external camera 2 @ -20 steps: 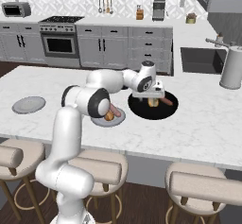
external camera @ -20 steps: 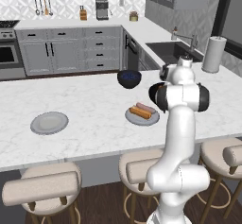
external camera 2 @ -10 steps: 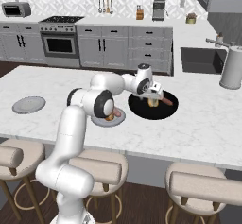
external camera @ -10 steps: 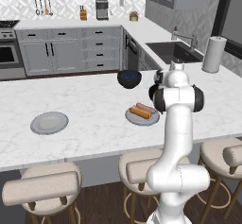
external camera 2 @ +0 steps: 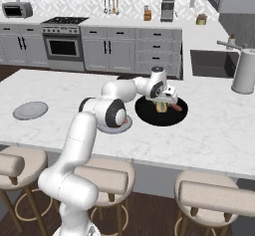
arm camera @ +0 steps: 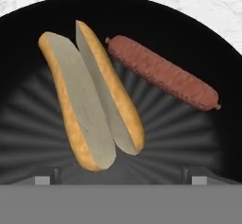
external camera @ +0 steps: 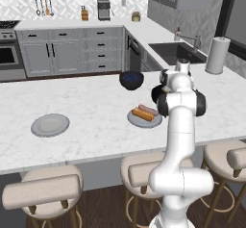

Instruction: Place one bun and one sausage from the bowl on each plate.

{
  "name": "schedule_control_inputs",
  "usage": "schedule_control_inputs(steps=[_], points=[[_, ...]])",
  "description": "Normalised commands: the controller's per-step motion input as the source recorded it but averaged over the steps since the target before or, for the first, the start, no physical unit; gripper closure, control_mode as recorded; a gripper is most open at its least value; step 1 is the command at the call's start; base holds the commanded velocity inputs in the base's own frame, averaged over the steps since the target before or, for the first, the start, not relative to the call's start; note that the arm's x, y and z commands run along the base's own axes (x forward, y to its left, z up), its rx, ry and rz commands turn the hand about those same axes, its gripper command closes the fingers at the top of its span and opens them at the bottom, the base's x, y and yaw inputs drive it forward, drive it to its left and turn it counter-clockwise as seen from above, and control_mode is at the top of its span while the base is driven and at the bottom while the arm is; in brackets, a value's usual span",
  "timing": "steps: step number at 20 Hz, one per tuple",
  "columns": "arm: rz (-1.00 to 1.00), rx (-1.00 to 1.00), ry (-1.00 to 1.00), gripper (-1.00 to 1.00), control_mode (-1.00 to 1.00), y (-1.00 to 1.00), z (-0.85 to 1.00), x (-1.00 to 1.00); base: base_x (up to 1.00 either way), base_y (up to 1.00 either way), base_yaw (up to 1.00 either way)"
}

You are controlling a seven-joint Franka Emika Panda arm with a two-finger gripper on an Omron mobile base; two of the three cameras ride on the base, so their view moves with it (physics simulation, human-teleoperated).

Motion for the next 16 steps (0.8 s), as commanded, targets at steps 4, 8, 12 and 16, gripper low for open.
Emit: schedule_control_inputs(steps=[4,8,12,16], points=[[0.18,0.00,0.00,-1.00,-1.00,-0.11,-0.18,0.12,0.00,0.00,0.00],[0.27,0.00,0.00,-1.00,-1.00,0.23,-0.26,0.06,0.00,0.00,0.00],[0.18,0.00,0.01,-1.00,-1.00,0.34,-0.40,0.26,0.00,0.00,0.00],[0.01,0.00,0.01,-1.00,-1.00,0.02,-0.45,0.39,0.00,0.00,0.00]])
